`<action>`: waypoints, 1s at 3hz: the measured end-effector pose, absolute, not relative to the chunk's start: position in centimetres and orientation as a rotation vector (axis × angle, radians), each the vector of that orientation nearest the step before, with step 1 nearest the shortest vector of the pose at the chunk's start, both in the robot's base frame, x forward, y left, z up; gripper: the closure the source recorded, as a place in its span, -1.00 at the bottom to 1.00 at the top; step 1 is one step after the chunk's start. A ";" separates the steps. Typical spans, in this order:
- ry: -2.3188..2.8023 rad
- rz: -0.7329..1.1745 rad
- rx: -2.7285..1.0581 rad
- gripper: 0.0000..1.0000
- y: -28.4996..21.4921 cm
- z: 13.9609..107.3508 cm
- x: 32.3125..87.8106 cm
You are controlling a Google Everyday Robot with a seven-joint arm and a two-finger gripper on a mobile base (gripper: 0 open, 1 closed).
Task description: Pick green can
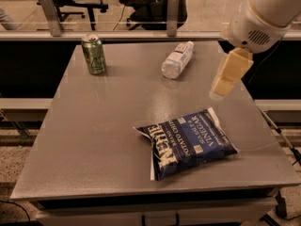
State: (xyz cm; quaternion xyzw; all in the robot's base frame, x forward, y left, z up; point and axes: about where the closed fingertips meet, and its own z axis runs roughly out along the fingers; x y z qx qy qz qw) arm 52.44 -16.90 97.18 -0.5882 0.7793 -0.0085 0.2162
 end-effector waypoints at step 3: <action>2.080 0.239 -1.503 -1.00 -5.4 92.0 64.0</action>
Offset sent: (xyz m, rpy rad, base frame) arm 0.1131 0.1144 -0.0627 0.2097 0.0202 0.0161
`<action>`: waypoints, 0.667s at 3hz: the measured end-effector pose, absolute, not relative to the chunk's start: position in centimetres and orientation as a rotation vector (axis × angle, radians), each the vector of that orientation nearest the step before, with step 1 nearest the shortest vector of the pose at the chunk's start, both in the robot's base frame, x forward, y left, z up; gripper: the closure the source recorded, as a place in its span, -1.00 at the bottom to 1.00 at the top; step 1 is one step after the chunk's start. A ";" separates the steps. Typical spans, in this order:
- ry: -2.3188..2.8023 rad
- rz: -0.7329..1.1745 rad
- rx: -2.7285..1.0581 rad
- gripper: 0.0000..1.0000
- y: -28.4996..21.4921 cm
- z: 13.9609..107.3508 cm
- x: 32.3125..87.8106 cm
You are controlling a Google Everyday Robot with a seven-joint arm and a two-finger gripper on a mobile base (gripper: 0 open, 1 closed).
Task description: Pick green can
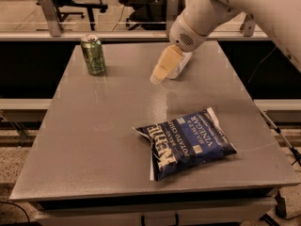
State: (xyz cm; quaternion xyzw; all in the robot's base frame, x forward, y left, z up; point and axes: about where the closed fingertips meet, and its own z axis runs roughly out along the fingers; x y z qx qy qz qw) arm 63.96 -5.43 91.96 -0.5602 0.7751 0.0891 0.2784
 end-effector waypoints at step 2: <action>2.035 0.336 -1.434 -1.00 0.5 91.7 68.5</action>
Offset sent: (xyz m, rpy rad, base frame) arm 0.0707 0.0879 0.0018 0.1572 -0.0097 -0.0162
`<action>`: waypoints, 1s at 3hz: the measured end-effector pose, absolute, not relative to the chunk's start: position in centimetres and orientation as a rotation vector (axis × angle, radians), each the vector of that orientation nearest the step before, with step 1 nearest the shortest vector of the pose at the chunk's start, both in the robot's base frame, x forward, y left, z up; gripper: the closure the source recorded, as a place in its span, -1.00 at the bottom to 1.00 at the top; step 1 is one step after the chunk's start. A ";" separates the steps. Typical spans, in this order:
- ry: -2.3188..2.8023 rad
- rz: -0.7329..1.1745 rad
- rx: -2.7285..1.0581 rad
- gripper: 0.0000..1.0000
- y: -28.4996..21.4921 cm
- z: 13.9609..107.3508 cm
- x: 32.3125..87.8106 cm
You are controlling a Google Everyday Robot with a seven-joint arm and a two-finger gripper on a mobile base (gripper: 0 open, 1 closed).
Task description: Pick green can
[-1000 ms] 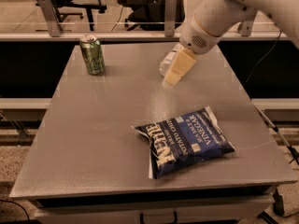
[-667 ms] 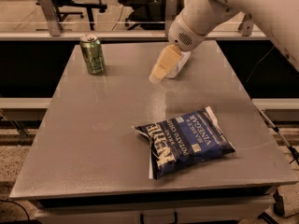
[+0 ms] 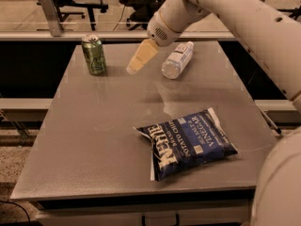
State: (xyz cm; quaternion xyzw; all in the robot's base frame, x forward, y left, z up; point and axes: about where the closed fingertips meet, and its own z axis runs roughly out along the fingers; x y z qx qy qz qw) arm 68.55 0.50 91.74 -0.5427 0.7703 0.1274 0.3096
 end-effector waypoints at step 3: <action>2.033 0.401 -1.348 -1.00 8.5 91.2 72.1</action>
Offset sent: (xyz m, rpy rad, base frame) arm 0.0412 0.0859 0.0011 0.0930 0.0133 -0.0417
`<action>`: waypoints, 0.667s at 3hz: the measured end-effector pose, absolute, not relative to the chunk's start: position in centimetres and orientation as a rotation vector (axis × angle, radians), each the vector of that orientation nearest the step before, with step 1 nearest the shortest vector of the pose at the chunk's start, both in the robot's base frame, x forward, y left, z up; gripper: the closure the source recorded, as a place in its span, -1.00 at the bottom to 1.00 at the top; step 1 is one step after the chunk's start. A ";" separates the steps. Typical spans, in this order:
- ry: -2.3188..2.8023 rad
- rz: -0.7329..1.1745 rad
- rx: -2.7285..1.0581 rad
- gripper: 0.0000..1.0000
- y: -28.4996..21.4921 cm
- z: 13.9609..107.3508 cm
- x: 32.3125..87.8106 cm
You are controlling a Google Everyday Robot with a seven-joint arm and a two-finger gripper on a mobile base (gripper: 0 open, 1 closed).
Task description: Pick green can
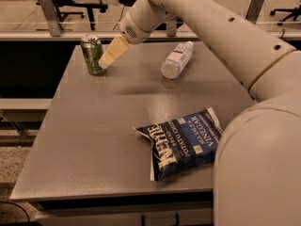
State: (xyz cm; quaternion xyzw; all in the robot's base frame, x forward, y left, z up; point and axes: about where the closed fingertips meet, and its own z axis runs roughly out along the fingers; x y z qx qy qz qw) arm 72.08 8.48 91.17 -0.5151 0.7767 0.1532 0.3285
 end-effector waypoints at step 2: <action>2.013 0.432 -1.354 -1.00 14.5 90.3 73.2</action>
Offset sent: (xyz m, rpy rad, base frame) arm 0.0176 0.0892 -0.0092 0.0349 -0.0020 0.0264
